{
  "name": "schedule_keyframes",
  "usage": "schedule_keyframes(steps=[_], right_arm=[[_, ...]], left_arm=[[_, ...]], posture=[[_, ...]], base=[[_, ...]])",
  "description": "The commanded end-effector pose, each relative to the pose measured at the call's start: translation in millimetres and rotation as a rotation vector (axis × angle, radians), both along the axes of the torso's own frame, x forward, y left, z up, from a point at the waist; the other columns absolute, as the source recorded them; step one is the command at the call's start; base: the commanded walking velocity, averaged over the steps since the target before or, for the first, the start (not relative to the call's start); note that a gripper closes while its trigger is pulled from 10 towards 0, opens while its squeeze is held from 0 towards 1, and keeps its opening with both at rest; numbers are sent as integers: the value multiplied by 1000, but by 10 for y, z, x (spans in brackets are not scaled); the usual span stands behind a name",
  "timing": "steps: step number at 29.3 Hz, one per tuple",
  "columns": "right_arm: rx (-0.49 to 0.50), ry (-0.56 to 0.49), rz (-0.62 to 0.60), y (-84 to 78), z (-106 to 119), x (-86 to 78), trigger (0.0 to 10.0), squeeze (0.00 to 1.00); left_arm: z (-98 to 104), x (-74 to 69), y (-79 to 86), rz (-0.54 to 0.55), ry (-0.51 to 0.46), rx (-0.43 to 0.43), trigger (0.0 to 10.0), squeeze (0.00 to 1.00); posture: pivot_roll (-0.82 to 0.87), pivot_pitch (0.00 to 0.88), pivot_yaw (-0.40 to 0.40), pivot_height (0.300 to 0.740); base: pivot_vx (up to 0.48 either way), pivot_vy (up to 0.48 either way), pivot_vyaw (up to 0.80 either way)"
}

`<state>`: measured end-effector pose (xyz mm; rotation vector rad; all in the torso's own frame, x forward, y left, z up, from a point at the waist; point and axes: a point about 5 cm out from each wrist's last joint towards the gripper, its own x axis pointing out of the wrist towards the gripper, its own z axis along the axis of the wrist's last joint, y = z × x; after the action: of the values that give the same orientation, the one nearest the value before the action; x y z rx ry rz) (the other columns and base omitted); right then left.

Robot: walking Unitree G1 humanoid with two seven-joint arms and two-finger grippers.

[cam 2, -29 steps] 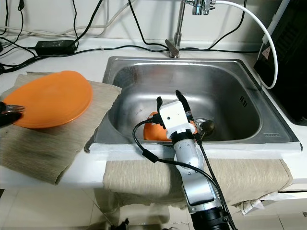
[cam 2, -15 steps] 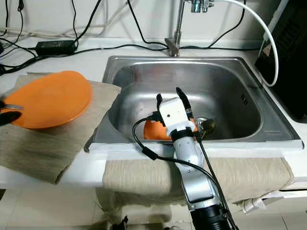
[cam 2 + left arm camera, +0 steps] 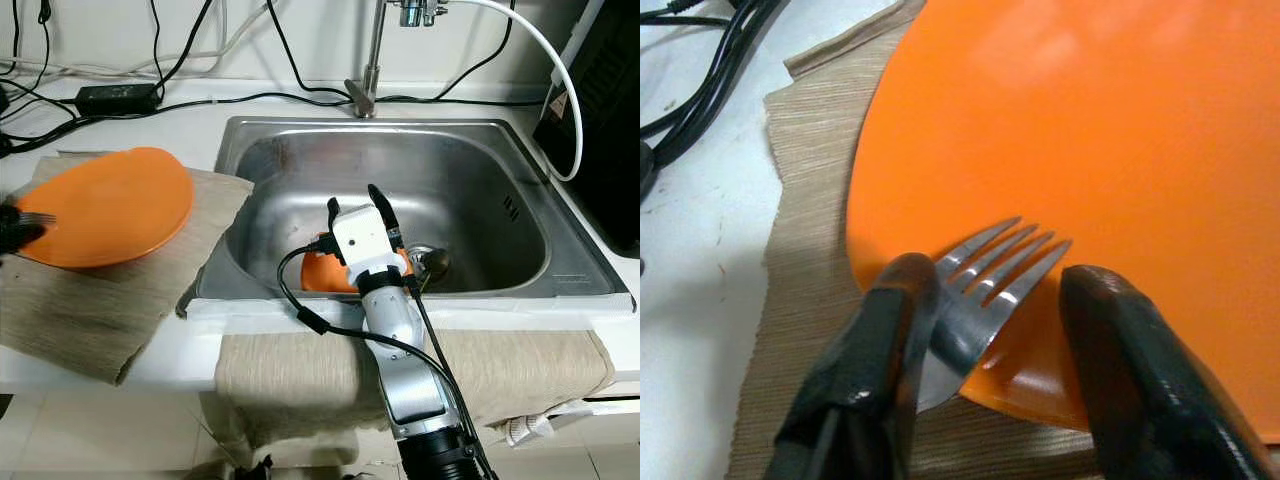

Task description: Kitchen organization

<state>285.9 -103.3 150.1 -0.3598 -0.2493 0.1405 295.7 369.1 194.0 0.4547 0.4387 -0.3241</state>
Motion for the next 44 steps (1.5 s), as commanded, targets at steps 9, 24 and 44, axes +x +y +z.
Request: schedule_keyframes(steps=[9, 24, 44], right_arm=[[4, -10, -4, -8, 15, 18, 10000, 0], [6, -10, -2, 0, 14, 22, 10000, 0], [33, 15, 17, 49, -4, 102, 10000, 0]], left_arm=[[61, 84, -179, -74, -31, -3, 0, 0], [330, 89, -130, -55, -79, 66, 0, 0], [202, 7, -274, 72, -130, -74, 10000, 1000]], posture=[[148, 20, 38, 740], [156, 25, 37, 740], [178, 30, 24, 740]], base=[[0, 0, 0], [0, 0, 0], [0, 0, 0]])
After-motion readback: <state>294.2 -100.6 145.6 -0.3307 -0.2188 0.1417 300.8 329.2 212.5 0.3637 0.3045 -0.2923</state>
